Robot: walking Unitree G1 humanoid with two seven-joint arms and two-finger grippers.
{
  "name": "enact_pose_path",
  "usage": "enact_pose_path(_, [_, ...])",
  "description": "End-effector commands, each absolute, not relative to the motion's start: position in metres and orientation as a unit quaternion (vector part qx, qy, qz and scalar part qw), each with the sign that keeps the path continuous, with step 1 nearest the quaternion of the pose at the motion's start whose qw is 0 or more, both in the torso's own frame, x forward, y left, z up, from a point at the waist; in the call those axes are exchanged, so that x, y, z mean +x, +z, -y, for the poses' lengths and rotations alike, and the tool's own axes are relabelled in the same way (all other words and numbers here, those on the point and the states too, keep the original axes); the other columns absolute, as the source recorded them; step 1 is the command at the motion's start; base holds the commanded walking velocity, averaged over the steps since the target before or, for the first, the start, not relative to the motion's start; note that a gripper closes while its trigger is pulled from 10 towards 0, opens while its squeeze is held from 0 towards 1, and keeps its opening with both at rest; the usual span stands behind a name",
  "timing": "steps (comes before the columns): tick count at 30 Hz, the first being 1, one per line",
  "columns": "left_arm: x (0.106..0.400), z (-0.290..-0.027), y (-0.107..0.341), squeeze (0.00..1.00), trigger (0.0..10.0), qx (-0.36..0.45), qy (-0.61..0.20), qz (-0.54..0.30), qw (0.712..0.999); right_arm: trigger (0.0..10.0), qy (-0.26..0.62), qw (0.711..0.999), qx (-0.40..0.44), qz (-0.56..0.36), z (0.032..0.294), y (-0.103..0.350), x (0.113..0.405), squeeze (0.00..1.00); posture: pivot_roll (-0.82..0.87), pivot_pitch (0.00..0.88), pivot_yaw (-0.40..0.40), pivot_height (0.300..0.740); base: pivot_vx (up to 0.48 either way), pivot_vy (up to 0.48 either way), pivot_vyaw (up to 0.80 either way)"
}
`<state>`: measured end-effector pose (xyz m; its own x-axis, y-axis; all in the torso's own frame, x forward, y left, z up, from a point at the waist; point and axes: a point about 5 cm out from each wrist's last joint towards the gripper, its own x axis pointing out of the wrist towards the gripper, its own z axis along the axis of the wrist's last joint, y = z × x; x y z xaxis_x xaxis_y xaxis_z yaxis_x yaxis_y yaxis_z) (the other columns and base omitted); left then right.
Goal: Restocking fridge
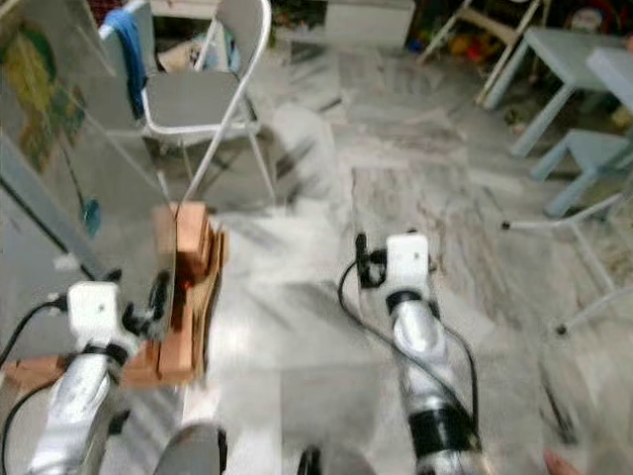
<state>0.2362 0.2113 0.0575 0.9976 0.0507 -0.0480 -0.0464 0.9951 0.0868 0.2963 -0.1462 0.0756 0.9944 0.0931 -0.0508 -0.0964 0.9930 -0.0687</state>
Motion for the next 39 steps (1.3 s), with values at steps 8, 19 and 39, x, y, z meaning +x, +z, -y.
enact_pose_path(8, [0.236, -0.239, 0.057, 0.00, 10.0, 0.063, 0.060, -0.040, 0.995, 10.0, 0.056, 0.996, -0.064, -0.021, 0.154, 0.079, 0.295, 0.00, 0.14, 0.129, -0.105, 0.740, 0.000, 0.000, 0.20])
enact_pose_path(19, [0.256, -0.269, 0.080, 0.00, 10.0, 0.075, 0.103, -0.019, 0.992, 10.0, 0.055, 0.997, -0.056, -0.020, 0.155, 0.081, 0.296, 0.00, 0.13, 0.138, -0.111, 0.740, 0.000, 0.000, 0.48])
enact_pose_path(39, [0.252, -0.241, 0.094, 0.00, 10.0, 0.037, 0.032, 0.016, 0.999, 10.0, 0.045, 0.998, -0.049, -0.018, 0.160, 0.084, 0.293, 0.00, 0.13, 0.127, -0.098, 0.740, 0.000, 0.000, 0.00])
